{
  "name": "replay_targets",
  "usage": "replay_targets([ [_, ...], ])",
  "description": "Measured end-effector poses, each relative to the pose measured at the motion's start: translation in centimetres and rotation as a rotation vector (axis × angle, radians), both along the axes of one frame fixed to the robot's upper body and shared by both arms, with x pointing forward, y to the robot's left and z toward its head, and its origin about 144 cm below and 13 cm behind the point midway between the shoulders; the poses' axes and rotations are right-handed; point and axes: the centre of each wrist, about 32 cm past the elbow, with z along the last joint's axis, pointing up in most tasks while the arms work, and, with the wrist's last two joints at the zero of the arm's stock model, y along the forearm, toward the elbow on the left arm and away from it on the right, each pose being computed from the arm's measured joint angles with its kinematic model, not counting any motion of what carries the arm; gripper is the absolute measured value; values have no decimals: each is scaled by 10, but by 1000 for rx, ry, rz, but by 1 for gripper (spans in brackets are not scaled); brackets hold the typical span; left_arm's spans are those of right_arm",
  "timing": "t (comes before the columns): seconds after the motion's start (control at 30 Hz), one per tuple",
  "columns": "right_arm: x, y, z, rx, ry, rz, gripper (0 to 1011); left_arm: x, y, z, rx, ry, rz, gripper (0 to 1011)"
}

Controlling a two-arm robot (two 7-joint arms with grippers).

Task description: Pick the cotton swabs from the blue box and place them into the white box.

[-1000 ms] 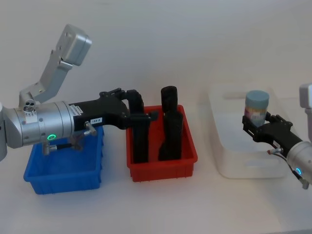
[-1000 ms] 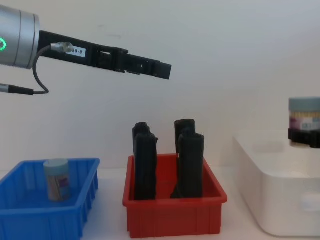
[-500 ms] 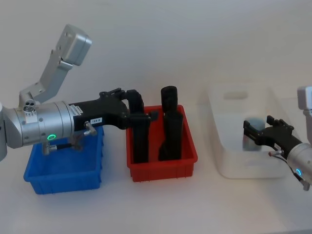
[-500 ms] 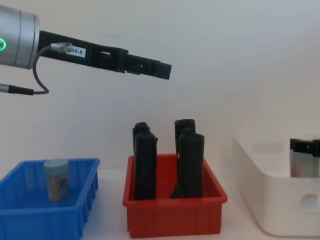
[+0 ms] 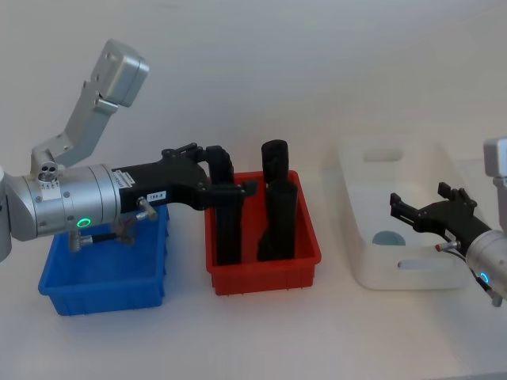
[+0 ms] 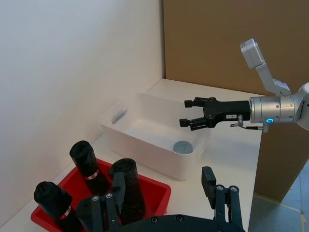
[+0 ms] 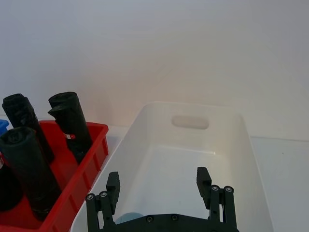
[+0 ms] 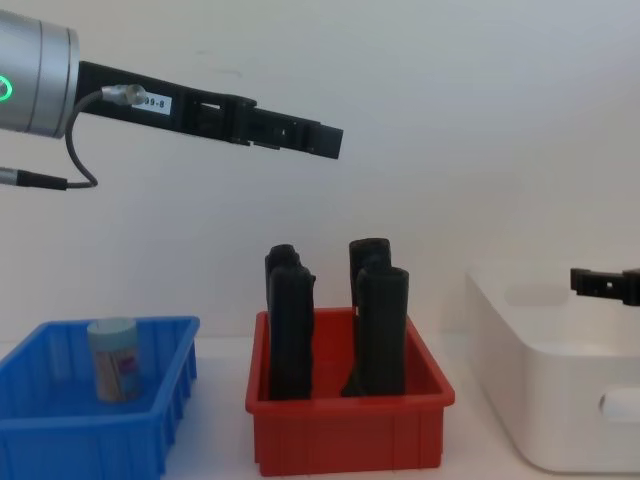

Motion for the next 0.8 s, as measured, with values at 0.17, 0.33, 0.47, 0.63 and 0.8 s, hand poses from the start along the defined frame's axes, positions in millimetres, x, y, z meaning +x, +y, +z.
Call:
replay_targets([
  [0.17,-2,0,2,2,-38,0,1001,0,0,0,0,0,0,1004],
  [0.33,-6,1,3,2,-94,-6,1001,0,0,0,0,0,0,1004],
  [0.47,-9,1,5,-1,-139,-14,1001,0,0,0,0,0,0,1004],
  [0.63,-14,1,8,-5,-211,-26,1001,0,0,0,0,0,0,1004],
  [0.8,-18,1,12,-9,-259,-36,1001,0,0,0,0,0,0,1004],
])
